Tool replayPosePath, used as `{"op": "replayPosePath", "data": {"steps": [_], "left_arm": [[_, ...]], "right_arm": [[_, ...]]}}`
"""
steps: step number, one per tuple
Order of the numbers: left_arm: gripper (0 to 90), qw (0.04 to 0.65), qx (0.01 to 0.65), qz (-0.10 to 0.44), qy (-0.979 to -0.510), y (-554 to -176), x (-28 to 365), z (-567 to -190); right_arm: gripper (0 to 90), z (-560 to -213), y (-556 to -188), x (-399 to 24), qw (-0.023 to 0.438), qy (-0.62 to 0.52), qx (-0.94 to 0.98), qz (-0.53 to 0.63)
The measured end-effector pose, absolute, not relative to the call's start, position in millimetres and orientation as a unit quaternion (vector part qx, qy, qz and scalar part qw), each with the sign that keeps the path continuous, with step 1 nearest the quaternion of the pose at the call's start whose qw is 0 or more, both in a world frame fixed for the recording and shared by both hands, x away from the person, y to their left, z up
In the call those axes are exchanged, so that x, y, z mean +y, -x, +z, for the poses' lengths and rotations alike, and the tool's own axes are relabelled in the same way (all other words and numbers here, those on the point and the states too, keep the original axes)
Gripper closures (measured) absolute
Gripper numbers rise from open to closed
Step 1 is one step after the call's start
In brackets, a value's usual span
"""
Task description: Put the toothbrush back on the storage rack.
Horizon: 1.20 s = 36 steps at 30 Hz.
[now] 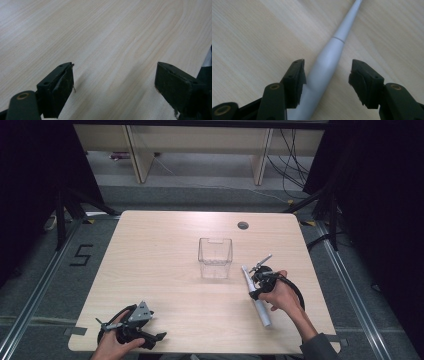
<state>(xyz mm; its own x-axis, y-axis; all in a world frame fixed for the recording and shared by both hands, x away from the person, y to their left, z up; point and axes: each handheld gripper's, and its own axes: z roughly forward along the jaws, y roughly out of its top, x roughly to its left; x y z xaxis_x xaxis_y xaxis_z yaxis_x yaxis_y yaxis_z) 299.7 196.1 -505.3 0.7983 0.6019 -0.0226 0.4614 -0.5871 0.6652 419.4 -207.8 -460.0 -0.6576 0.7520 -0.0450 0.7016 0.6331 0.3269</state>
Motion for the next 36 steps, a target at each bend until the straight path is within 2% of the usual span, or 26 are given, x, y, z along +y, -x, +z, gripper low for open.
{"op": "replayPosePath", "data": {"steps": [2, 16, 24, 30, 31, 36], "left_arm": [[15.3, 0.341, 0.3, 0.103, -0.885, -300, 196, -505], [15.3, 0.341, 0.301, 0.102, -0.885, -300, 196, -506], [15.3, 0.341, 0.3, 0.102, -0.885, -300, 196, -505], [15.3, 0.341, 0.302, 0.1, -0.885, -299, 196, -505], [15.3, 0.343, 0.305, 0.101, -0.882, -299, 195, -506], [15.3, 0.341, 0.3, 0.102, -0.885, -300, 196, -505]], "right_arm": [[45.3, -462, -418, -206, 0.069, -0.413, 0.899, 0.127], [51.6, -473, -424, -203, 0.052, -0.393, 0.912, 0.102], [62.7, -472, -432, -205, 0.036, -0.391, 0.916, 0.08], [64.3, -472, -439, -206, 0.015, -0.39, 0.919, 0.062], [64.5, -471, -438, -204, 0.0, -0.408, 0.912, 0.049], [65.2, -472, -442, -205, -0.002, -0.408, 0.912, 0.031]]}}
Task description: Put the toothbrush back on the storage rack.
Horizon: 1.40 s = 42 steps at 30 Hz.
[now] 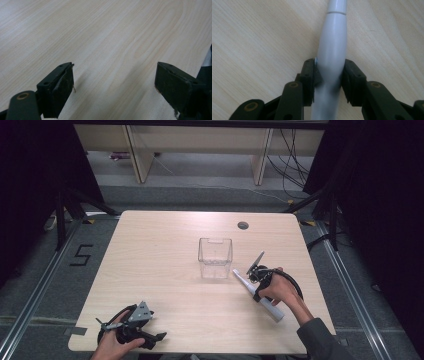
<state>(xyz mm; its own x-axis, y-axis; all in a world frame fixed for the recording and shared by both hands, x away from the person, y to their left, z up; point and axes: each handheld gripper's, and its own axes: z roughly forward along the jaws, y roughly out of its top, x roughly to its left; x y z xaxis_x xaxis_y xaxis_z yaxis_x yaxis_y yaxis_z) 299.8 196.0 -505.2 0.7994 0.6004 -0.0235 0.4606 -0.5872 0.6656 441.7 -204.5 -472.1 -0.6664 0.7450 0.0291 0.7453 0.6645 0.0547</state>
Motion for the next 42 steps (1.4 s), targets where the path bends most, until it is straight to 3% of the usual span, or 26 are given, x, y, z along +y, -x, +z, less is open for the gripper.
{"op": "replayPosePath", "data": {"steps": [18, 21, 42], "left_arm": [[15.3, 0.342, 0.3, 0.102, -0.885, -300, 196, -505], [15.3, 0.342, 0.301, 0.102, -0.885, -300, 197, -505], [15.2, 0.34, 0.301, 0.101, -0.885, -300, 196, -506]], "right_arm": [[66.2, -469, -445, -207, -0.008, 0.389, -0.921, 0.008], [66.3, -463, -442, -211, 0.001, 0.405, -0.914, -0.016], [66.4, -408, -432, -256, -0.083, 0.41, -0.877, -0.238]]}}
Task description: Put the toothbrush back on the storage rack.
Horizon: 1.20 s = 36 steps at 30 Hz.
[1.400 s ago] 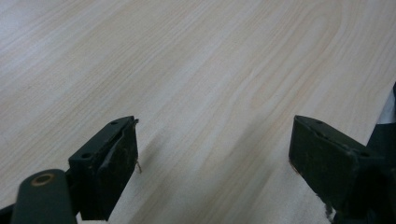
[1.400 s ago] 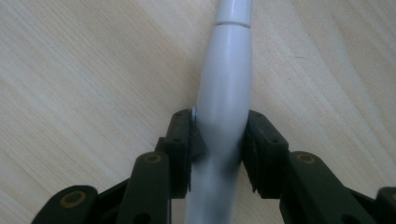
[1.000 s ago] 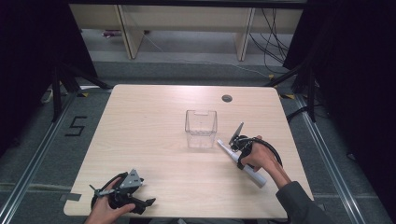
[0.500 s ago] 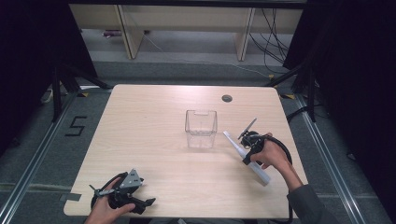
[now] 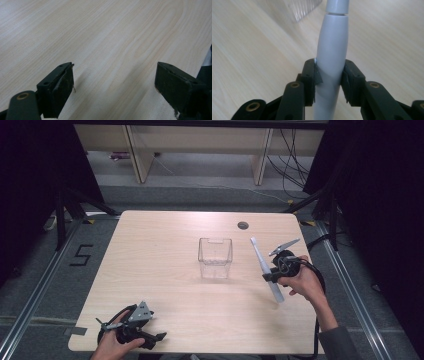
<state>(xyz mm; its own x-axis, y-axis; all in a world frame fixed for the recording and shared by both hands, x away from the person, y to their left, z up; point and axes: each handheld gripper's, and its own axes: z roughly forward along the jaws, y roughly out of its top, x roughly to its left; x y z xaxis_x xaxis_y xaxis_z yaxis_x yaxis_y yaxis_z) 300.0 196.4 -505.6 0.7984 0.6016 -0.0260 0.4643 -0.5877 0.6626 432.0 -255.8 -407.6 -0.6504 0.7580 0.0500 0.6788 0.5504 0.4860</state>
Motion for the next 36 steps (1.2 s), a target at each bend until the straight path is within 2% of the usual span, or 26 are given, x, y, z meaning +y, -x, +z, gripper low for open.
{"op": "replayPosePath", "data": {"steps": [2, 6, 16, 19, 36], "left_arm": [[15.2, 0.339, 0.301, 0.099, -0.886, -300, 197, -506], [15.3, 0.34, 0.301, 0.101, -0.885, -300, 197, -506], [15.2, 0.348, 0.307, 0.102, -0.88, -300, 196, -506], [15.2, 0.35, 0.307, 0.102, -0.879, -300, 196, -506], [15.2, 0.348, 0.309, 0.104, -0.879, -300, 197, -505]], "right_arm": [[66.4, -404, -431, -258, 0.111, -0.403, 0.865, 0.279], [66.4, -402, -432, -261, 0.131, -0.392, 0.856, 0.311], [66.4, -402, -433, -259, 0.151, -0.382, 0.828, 0.381], [66.4, -402, -435, -259, 0.174, -0.369, 0.82, 0.401], [66.4, -393, -438, -248, 0.178, -0.361, 0.797, 0.451]]}}
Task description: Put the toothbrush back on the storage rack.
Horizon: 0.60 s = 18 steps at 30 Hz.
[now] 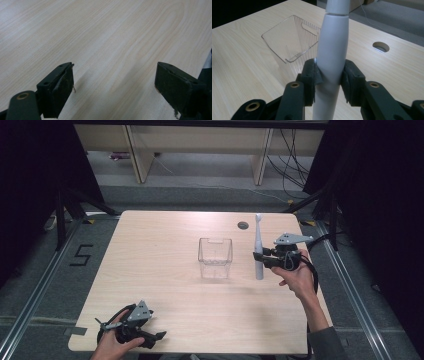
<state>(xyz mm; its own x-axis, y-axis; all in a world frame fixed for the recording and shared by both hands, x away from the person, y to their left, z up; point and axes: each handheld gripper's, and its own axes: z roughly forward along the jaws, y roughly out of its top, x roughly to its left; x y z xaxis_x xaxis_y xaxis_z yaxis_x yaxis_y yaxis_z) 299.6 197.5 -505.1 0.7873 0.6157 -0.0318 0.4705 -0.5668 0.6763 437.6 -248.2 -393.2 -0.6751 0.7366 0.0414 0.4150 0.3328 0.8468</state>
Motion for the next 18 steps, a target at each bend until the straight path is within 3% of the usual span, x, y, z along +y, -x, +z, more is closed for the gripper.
{"op": "replayPosePath", "data": {"steps": [18], "left_arm": [[15.2, 0.349, 0.309, 0.102, -0.878, -300, 198, -506]], "right_arm": [[66.4, -368, -446, -222, 0.182, -0.339, 0.798, 0.463]]}}
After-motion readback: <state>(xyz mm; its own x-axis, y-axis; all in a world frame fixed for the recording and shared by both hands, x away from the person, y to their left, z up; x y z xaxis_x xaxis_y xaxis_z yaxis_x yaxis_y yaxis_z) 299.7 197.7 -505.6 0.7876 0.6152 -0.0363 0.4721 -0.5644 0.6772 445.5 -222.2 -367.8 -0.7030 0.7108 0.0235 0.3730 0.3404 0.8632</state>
